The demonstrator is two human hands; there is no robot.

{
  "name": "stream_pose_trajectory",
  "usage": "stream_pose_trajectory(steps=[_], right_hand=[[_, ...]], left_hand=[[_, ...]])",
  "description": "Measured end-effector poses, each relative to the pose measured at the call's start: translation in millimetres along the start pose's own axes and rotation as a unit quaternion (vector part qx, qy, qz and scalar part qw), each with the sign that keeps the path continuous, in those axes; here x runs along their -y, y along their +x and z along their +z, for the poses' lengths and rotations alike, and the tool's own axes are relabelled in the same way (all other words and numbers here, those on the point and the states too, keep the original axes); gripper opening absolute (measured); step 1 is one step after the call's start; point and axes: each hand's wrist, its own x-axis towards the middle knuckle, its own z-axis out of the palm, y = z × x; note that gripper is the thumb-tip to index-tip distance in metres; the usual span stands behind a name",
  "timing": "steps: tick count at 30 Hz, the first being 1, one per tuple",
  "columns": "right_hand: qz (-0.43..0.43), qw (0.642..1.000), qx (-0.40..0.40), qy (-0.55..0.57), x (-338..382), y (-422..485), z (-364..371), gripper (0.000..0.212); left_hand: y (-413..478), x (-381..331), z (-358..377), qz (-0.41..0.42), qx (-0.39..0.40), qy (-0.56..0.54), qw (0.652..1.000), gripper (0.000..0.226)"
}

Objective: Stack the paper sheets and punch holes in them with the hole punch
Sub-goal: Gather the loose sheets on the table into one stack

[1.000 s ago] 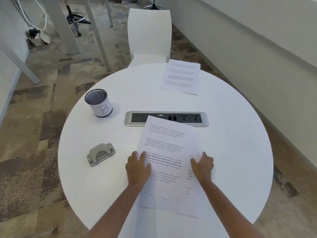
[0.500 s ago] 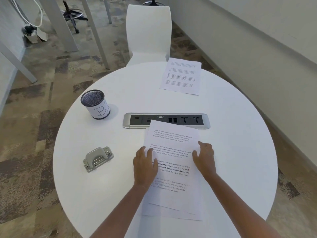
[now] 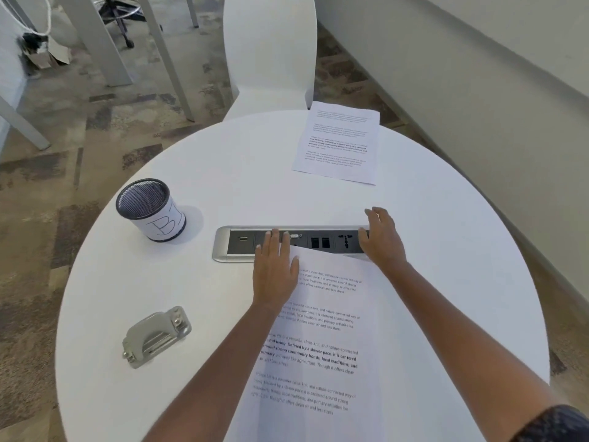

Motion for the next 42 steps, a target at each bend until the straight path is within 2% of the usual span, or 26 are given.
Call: stream_pose_trajectory(steps=[5, 9, 17, 21, 28, 32, 37, 42], right_hand=[[-0.008, 0.999, 0.028, -0.030, -3.8, 48.0, 3.3, 0.048], [0.001, 0.996, 0.077, -0.052, -9.3, 82.3, 4.7, 0.052], [0.006, 0.977, 0.171, -0.128, -14.9, 122.3, 6.5, 0.064], [-0.011, 0.975, 0.166, -0.144, -16.8, 114.4, 8.6, 0.061], [-0.067, 0.974, 0.086, -0.200, -32.6, 65.8, 9.8, 0.050], [-0.082, 0.971, 0.072, -0.212, -40.6, 60.1, 1.6, 0.043], [-0.045, 0.977, 0.151, -0.146, -41.9, 71.7, -10.6, 0.058], [-0.047, 0.959, 0.201, -0.196, -30.6, 88.0, -19.1, 0.067]], left_hand=[[38.0, 0.2, 2.9, -0.006, 0.006, -0.003, 1.000, 0.053], [51.0, 1.8, 8.9, -0.027, 0.024, -0.048, 0.998, 0.054], [50.0, 2.8, 24.8, -0.042, -0.009, -0.048, 0.998, 0.054], [49.6, 3.7, 27.0, -0.039, -0.014, -0.047, 0.998, 0.054], [48.6, 4.9, 26.8, -0.037, -0.009, -0.054, 0.998, 0.055], [49.7, 3.9, 24.5, -0.038, -0.007, -0.075, 0.996, 0.054], [49.8, 4.7, 21.7, -0.038, 0.004, -0.112, 0.993, 0.052], [49.6, 6.6, 19.4, -0.033, 0.008, -0.146, 0.989, 0.051]])
